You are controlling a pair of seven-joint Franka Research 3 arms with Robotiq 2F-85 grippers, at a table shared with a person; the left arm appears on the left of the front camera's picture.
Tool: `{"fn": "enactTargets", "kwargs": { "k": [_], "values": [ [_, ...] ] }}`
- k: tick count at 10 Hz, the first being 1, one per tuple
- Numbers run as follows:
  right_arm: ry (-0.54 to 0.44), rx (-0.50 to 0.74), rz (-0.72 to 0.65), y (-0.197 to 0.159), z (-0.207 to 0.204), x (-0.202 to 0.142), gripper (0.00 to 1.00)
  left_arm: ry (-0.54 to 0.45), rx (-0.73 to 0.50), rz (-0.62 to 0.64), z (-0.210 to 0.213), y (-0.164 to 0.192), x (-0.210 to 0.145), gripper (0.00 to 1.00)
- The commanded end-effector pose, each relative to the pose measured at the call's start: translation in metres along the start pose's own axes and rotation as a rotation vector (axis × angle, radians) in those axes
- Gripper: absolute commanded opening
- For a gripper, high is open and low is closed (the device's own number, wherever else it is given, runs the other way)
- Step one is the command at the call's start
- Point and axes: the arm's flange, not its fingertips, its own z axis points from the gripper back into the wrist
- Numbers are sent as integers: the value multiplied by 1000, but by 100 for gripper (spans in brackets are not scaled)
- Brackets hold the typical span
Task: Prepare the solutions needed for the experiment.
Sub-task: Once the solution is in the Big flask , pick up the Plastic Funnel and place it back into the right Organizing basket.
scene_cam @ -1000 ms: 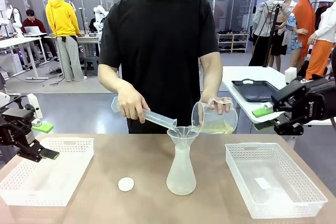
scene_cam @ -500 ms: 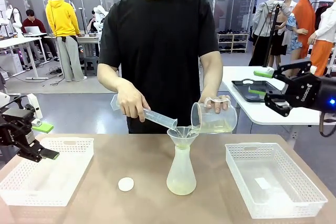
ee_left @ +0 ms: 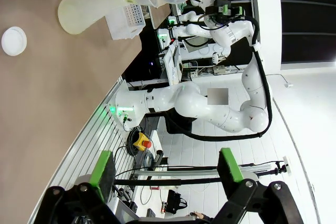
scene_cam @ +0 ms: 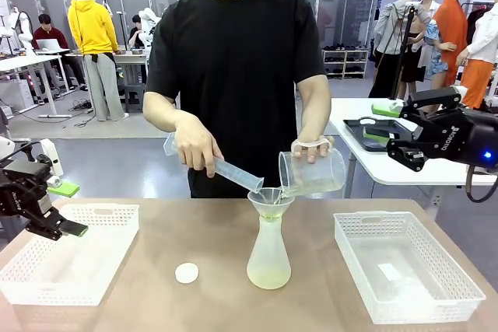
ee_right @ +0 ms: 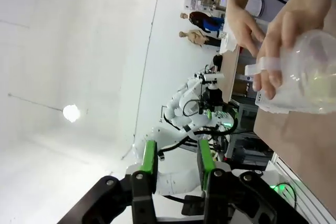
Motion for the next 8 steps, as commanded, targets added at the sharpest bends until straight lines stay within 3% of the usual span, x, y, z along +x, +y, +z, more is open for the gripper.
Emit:
{"fn": "enactTargets", "kwargs": {
  "k": [1, 4, 8],
  "values": [
    [-41, 15, -50, 4, -1, 4, 41, -5, -19, -8, -1, -2, -1, 100],
    [163, -135, 29, -7, -6, -4, 41, -5, -19, -8, -1, -2, -1, 100],
    [293, -222, 42, -18, -9, -10, 41, -5, -19, -8, -1, -2, -1, 100]
  ]
}}
